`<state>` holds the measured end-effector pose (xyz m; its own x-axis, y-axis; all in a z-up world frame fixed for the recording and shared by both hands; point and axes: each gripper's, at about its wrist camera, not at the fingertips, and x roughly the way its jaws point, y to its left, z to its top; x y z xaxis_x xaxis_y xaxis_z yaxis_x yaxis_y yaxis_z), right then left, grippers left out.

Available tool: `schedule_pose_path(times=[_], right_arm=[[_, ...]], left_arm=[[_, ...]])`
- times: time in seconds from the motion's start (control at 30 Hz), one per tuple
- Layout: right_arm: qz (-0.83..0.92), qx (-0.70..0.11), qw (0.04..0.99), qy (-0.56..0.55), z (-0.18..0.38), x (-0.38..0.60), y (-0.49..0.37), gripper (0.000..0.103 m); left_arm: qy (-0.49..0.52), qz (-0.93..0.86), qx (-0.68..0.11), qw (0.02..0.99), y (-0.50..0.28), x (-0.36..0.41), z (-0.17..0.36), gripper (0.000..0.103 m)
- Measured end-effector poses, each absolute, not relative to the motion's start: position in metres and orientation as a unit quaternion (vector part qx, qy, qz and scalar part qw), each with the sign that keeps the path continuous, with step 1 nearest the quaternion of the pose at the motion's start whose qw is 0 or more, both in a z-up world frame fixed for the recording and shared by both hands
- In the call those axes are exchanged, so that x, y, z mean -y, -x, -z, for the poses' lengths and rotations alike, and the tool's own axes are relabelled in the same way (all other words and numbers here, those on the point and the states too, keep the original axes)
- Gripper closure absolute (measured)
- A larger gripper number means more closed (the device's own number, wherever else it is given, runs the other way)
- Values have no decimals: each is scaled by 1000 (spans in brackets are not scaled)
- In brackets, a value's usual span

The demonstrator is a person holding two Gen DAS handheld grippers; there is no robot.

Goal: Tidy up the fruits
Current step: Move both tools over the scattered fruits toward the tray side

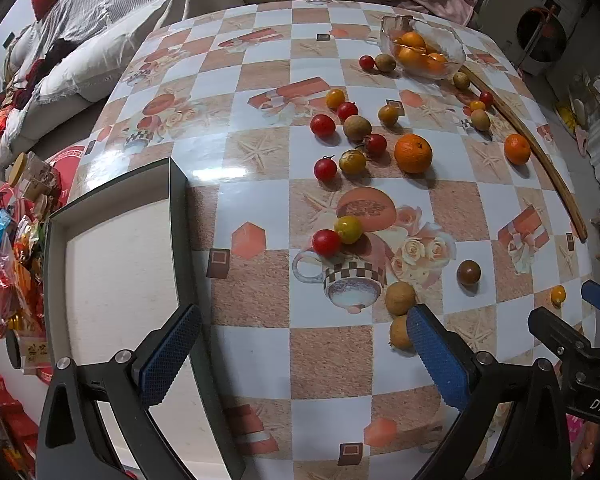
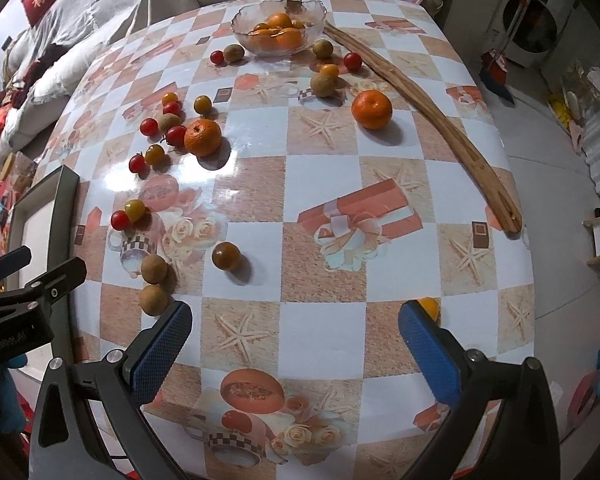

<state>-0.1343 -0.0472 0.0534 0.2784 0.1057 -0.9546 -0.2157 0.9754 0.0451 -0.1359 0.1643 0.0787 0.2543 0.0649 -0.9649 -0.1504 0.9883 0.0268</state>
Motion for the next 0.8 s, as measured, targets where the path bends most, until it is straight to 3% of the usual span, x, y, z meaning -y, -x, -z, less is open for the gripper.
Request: schedule_pose_path(times=[0.8], right_arm=[[-100,-593,798,46,-53,46,131,0]], left_arm=[[37,-75,-613,786,134,-171,-70,0]])
